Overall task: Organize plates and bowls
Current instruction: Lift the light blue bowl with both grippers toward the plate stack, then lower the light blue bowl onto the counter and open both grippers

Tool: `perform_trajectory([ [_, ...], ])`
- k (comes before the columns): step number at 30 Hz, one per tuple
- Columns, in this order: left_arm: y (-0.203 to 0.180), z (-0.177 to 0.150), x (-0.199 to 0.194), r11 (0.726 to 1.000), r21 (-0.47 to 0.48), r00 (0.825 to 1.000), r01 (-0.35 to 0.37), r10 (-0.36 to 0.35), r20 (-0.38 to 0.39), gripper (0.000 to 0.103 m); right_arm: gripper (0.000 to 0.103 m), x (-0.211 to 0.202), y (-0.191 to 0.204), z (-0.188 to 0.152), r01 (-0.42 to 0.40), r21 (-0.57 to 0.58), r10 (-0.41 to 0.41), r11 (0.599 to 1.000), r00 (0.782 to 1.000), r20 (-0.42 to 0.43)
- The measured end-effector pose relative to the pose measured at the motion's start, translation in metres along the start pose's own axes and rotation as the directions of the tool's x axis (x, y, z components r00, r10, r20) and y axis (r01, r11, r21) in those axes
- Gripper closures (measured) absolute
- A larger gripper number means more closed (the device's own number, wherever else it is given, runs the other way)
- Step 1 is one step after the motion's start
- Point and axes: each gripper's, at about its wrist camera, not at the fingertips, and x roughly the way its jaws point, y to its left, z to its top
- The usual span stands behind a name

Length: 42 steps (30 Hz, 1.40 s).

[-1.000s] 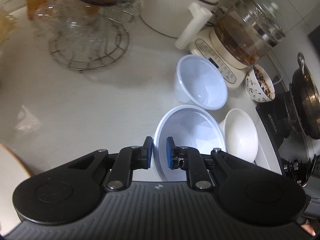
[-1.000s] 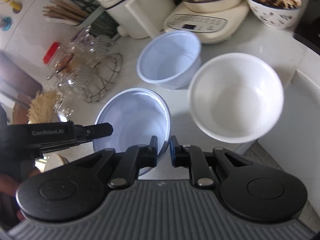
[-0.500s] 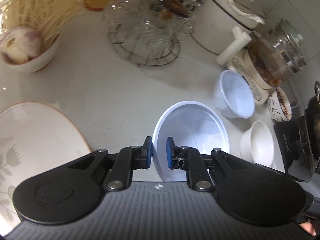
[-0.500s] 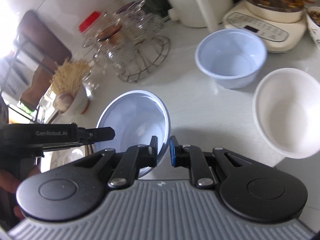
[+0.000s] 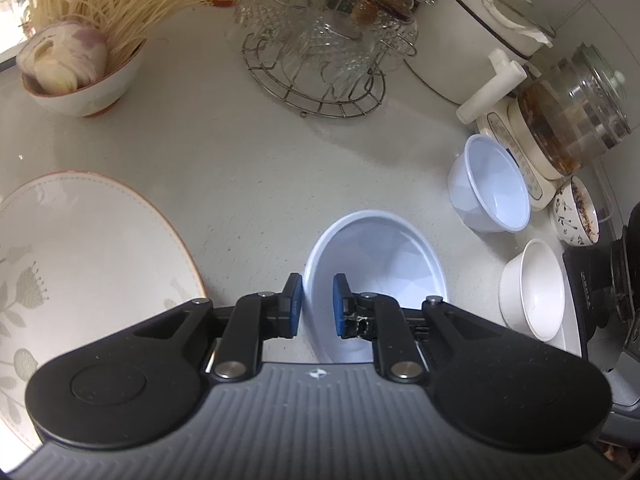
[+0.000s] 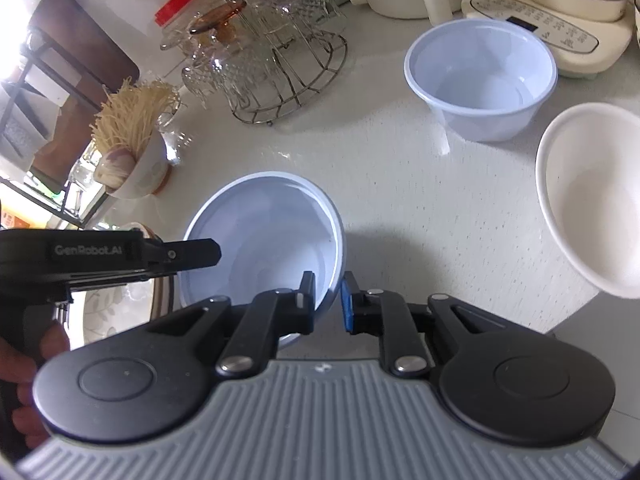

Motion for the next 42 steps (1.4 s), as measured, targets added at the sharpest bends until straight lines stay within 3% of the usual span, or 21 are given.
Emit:
perform_trajectory([
  [4,0.000,-0.002,-0.003,1.000,-0.004,1.000,-0.009,0.009,-0.001,0.083,0.086,0.002,0.000,-0.001,0.002,-0.001,-0.002,1.000,1.000,-0.002],
  [7,0.001,-0.005,-0.006,1.000,-0.008,1.000,-0.021,0.021,0.008,0.070,0.085,0.001,-0.002,0.001,0.007,0.007,-0.007,1.000,1.000,0.002],
  [8,0.001,-0.006,-0.008,1.000,-0.010,1.000,-0.023,0.023,0.016,0.069,0.078,0.000,-0.002,0.001,0.011,0.007,-0.011,1.000,1.000,0.005],
  [9,0.001,-0.007,-0.010,1.000,-0.010,0.999,-0.023,0.023,0.022,0.067,0.066,-0.001,-0.003,0.001,0.012,0.006,-0.012,1.000,1.000,0.011],
  [11,-0.001,-0.008,-0.014,0.999,0.005,0.998,-0.042,0.041,0.038,0.065,0.055,-0.006,-0.003,0.001,0.011,-0.002,-0.011,1.000,1.000,0.029],
  [17,-0.007,-0.010,-0.036,0.998,0.022,0.994,-0.061,0.059,0.091,0.064,0.055,-0.019,0.002,0.003,0.025,-0.032,-0.022,0.999,0.998,0.067],
  [24,-0.020,-0.007,-0.068,0.998,0.030,0.991,-0.053,0.049,0.123,0.064,0.055,-0.052,0.012,0.009,0.058,-0.082,-0.043,0.995,0.984,0.171],
  [30,-0.042,-0.007,-0.103,0.997,0.073,0.983,-0.031,0.017,0.181,0.064,0.055,-0.089,0.023,0.013,0.083,-0.123,-0.048,0.989,0.963,0.266],
  [42,-0.077,-0.006,-0.154,0.986,0.168,0.958,0.002,-0.050,0.281,0.064,0.055,-0.153,0.030,0.009,0.112,-0.134,-0.057,0.985,0.933,0.356],
])
